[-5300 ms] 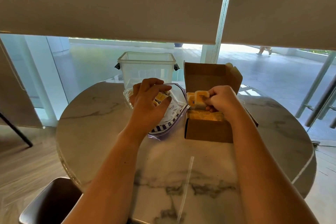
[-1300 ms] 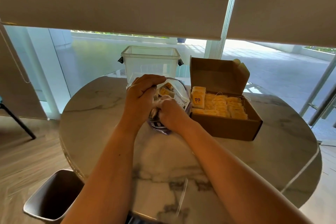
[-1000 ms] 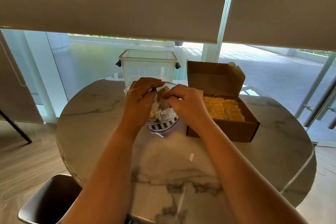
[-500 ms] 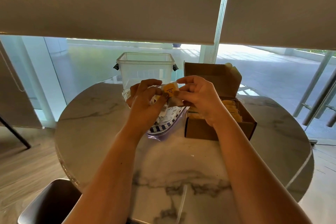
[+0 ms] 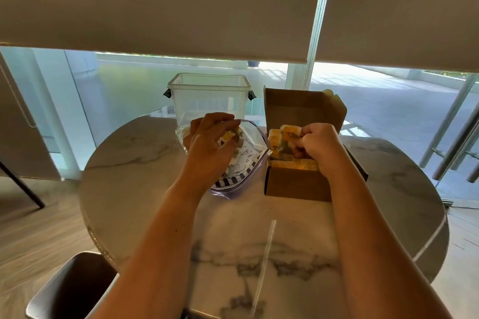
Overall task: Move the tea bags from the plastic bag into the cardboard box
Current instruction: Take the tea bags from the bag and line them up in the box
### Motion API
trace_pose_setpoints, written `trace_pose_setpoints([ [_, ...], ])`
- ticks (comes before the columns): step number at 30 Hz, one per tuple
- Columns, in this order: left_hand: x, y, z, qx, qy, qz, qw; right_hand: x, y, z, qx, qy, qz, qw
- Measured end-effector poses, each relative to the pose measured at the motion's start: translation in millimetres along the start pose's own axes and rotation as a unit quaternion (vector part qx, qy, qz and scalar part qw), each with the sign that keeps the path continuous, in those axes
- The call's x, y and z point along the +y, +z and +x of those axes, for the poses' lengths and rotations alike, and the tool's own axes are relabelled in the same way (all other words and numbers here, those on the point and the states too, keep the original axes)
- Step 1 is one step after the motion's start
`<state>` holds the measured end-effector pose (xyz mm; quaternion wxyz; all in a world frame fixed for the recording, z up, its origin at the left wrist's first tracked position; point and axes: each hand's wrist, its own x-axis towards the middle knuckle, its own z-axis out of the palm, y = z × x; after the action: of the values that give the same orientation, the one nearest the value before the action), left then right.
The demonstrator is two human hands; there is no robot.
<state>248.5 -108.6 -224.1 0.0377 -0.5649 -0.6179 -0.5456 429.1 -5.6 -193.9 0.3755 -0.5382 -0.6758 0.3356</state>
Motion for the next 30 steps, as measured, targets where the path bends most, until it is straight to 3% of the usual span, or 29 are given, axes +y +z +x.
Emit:
trace_pose_setpoints([
  [5, -2.6, -0.1, 0.9, -0.001, -0.004, -0.016, 1.000, 2.3, 17.2, 4.8, -0.076, 0.013, -0.085, 0.993],
  [12, -0.3, -9.0, -0.5, -0.027, -0.006, -0.114, 0.993, 9.4, 23.7, 11.3, -0.038, -0.038, -0.181, 0.982],
  [14, -1.2, -12.5, 0.1, -0.012, -0.001, -0.140, 0.990, 3.6, 19.8, 5.5, 0.018, -0.093, -0.165, 0.982],
  [17, -0.2, -15.5, -0.4, 0.006, -0.010, -0.161, 0.987, -18.7, 13.8, -17.6, 0.053, -0.189, -0.033, 0.980],
  [19, -2.1, -16.2, -0.6, 0.011, -0.007, -0.167, 0.986, -36.8, 12.0, -38.6, -0.042, -0.231, 0.066, 0.970],
  [21, -5.6, -16.1, 0.0, 0.013, -0.003, -0.170, 0.985, -48.1, 18.2, -56.9, -0.203, -0.223, 0.095, 0.949],
  [23, -7.6, -15.6, 0.0, 0.015, 0.008, -0.171, 0.985, -48.0, 37.1, -62.9, -0.281, -0.217, -0.005, 0.935],
  [26, -7.6, -14.1, -0.7, 0.016, 0.015, -0.170, 0.985, -36.5, 75.6, -54.1, -0.255, -0.235, -0.198, 0.917],
  [30, -5.9, -13.9, -0.8, 0.011, 0.010, -0.179, 0.984, -19.2, 104.6, -46.7, -0.242, -0.261, -0.300, 0.885],
])
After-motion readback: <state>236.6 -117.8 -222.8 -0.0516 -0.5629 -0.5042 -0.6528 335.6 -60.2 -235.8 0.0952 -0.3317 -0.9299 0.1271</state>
